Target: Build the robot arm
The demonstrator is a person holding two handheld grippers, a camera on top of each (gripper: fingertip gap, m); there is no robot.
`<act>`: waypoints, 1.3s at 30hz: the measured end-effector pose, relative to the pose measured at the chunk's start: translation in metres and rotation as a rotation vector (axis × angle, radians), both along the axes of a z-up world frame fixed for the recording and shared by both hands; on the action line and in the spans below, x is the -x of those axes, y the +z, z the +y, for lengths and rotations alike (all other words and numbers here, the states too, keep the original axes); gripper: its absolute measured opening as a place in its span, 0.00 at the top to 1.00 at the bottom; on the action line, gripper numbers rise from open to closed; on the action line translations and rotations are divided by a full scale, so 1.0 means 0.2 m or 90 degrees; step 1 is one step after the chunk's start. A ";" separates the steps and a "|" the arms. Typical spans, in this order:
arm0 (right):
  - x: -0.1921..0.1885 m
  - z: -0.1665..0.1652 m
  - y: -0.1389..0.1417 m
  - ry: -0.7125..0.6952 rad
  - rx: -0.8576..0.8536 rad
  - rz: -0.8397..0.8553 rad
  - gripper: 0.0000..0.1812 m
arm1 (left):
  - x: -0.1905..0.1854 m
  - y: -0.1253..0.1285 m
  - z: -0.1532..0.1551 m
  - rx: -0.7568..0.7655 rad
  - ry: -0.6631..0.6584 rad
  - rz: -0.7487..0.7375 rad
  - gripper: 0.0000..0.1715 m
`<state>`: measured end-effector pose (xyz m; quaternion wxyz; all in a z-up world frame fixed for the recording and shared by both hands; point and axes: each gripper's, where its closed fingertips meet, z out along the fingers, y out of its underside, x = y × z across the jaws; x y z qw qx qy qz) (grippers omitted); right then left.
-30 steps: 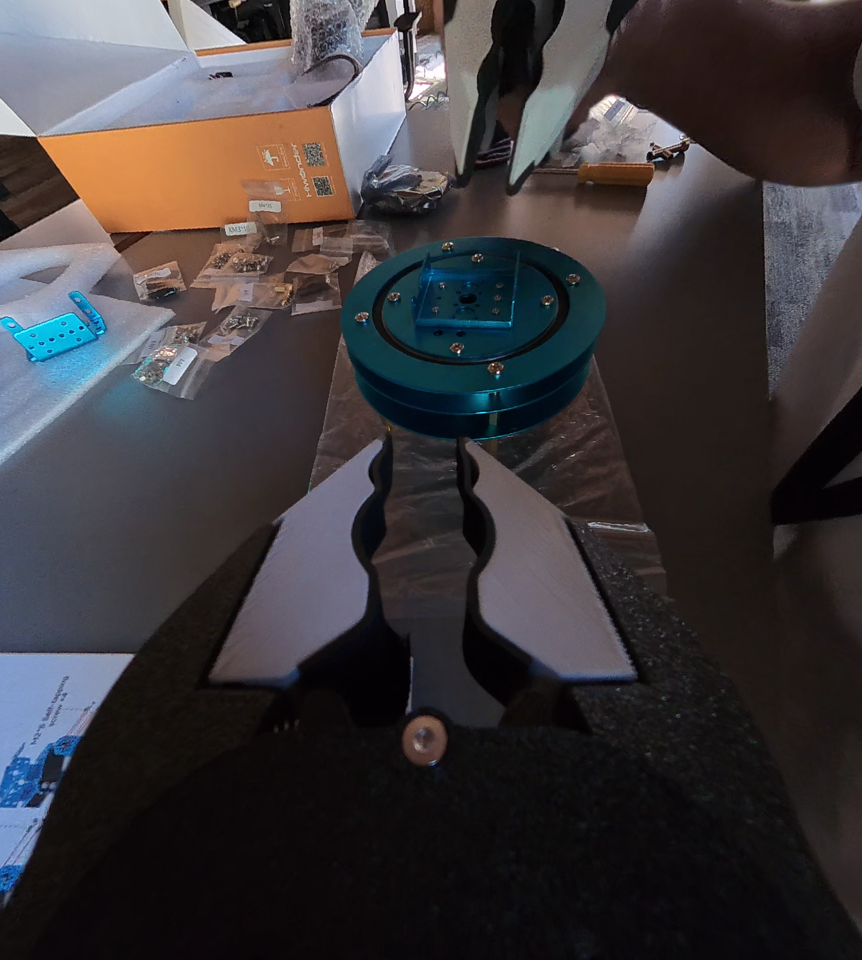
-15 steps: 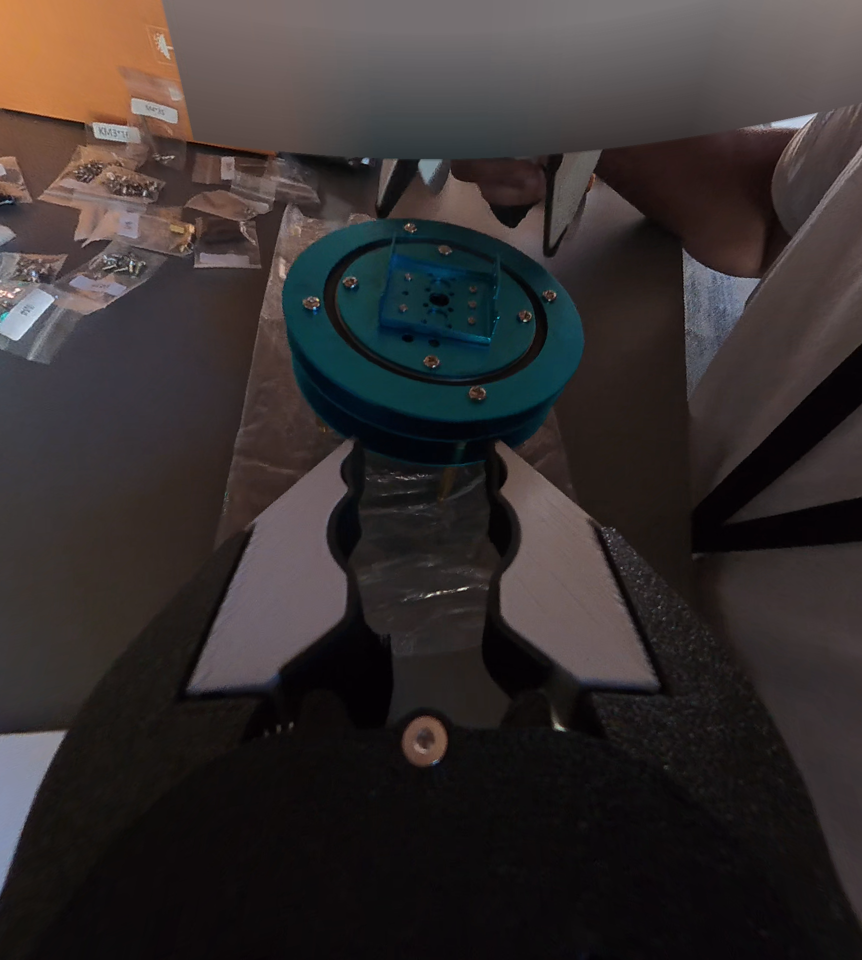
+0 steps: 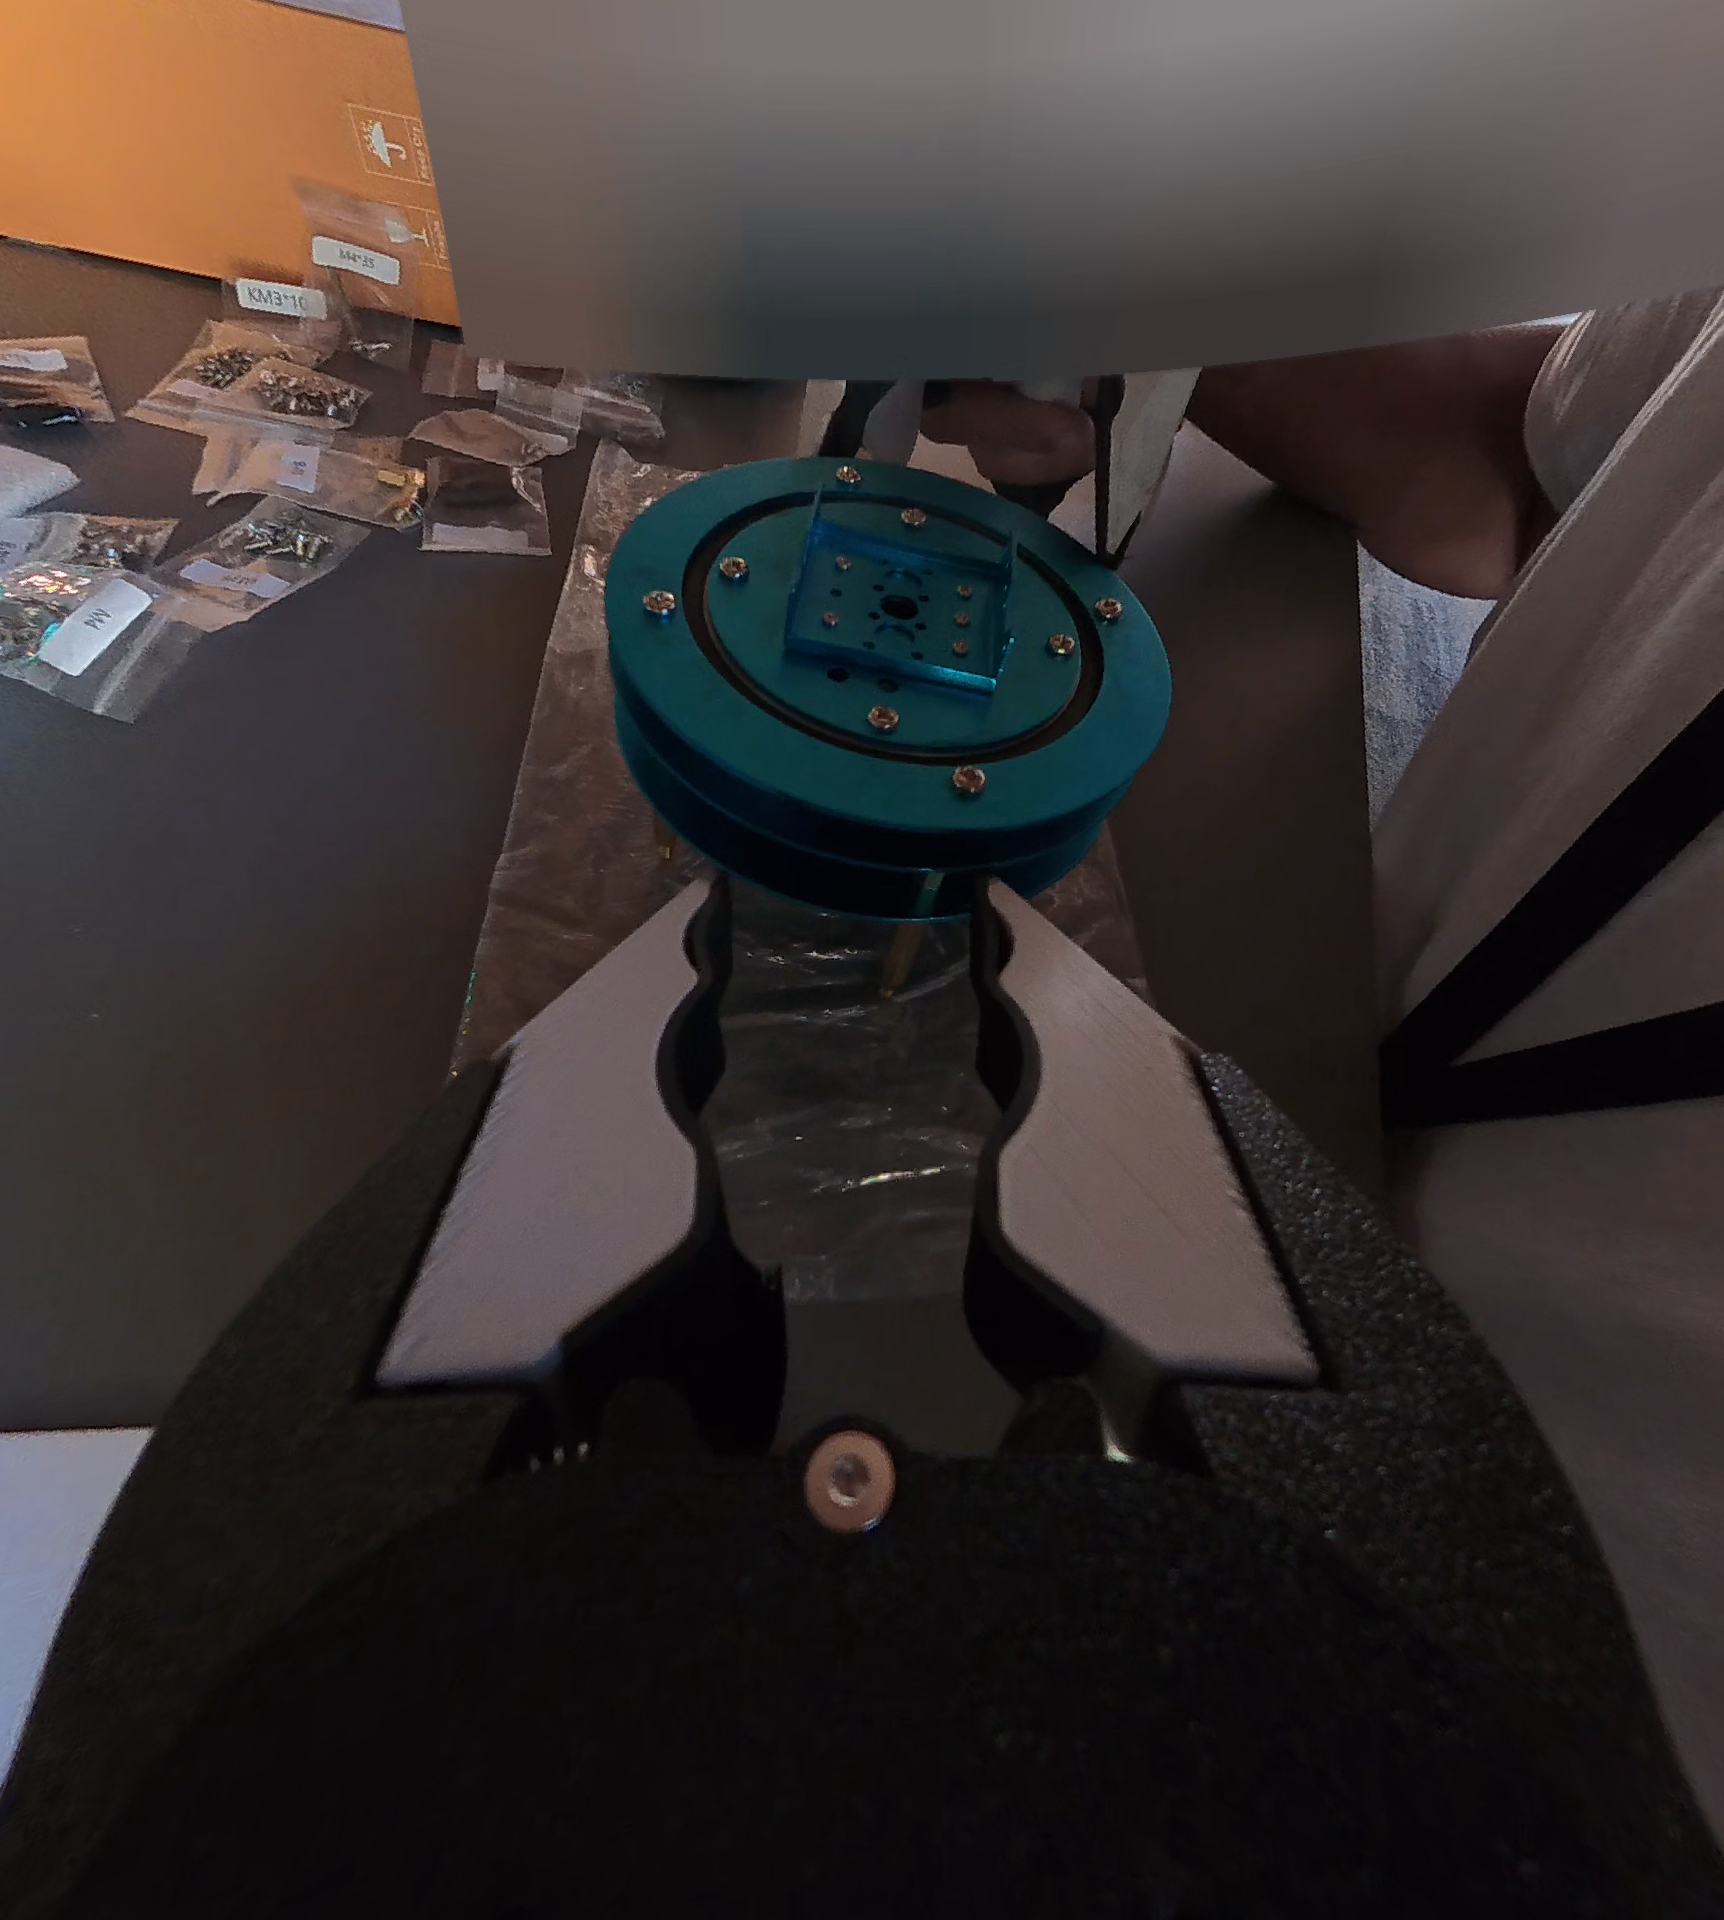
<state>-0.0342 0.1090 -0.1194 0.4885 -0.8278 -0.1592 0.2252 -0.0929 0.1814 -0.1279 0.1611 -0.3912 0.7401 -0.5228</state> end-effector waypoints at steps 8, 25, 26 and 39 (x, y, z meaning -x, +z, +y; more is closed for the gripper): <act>-0.01 0.00 0.01 -0.001 -0.003 -0.006 0.61 | 0.01 0.00 0.01 0.000 0.000 0.000 0.74; -0.28 -0.02 0.14 -0.105 -0.066 0.019 0.74 | 0.09 0.10 0.13 0.032 0.103 -0.061 0.74; -0.32 -0.02 0.14 -0.119 -0.072 0.015 0.76 | 0.13 0.12 0.16 0.046 0.125 -0.073 0.74; -0.43 0.08 0.18 -0.245 -0.091 0.036 0.83 | 0.73 0.29 0.68 0.167 0.374 -0.223 0.78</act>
